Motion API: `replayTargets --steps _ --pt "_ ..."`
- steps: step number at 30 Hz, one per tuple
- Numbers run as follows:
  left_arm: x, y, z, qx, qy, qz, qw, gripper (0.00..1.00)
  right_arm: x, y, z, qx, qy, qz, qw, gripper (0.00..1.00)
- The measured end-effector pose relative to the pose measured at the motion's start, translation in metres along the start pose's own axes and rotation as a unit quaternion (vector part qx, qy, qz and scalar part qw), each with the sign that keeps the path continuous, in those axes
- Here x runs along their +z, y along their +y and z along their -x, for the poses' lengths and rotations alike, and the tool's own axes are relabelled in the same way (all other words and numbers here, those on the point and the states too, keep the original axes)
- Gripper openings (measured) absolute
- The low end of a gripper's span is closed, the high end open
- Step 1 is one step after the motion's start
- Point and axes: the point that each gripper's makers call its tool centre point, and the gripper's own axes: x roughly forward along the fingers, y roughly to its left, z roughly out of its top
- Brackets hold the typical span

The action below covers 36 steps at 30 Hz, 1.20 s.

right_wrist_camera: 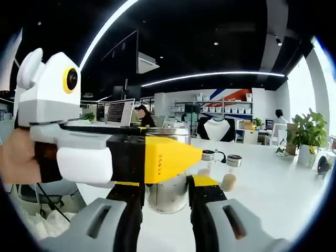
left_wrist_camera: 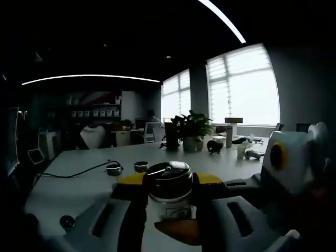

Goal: Rotate the seasoning bottle until the label or dispensing opening points toward the visible target arrow and the bottle remains upright within the marked orientation range

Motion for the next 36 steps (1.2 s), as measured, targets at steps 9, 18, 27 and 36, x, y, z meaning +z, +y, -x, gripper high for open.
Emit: replayTargets --steps 9,18,27,36 --pt "-0.007 0.014 0.002 0.009 -0.001 -0.016 0.9998 0.35 -0.009 0.003 0.003 0.039 0.017 -0.038 0.9984 0.31" --pt "-0.023 0.04 0.002 0.051 -0.005 -0.013 0.9986 0.35 -0.019 -0.011 0.009 0.025 0.03 -0.057 0.9976 0.46" --pt "-0.038 0.072 0.006 0.115 -0.025 -0.022 0.9928 0.35 -0.02 -0.032 0.016 0.007 0.032 -0.081 0.9962 0.72" --pt "-0.072 0.103 -0.001 0.145 -0.011 -0.023 0.989 0.35 -0.032 -0.034 0.022 0.001 0.052 -0.082 0.9953 0.73"
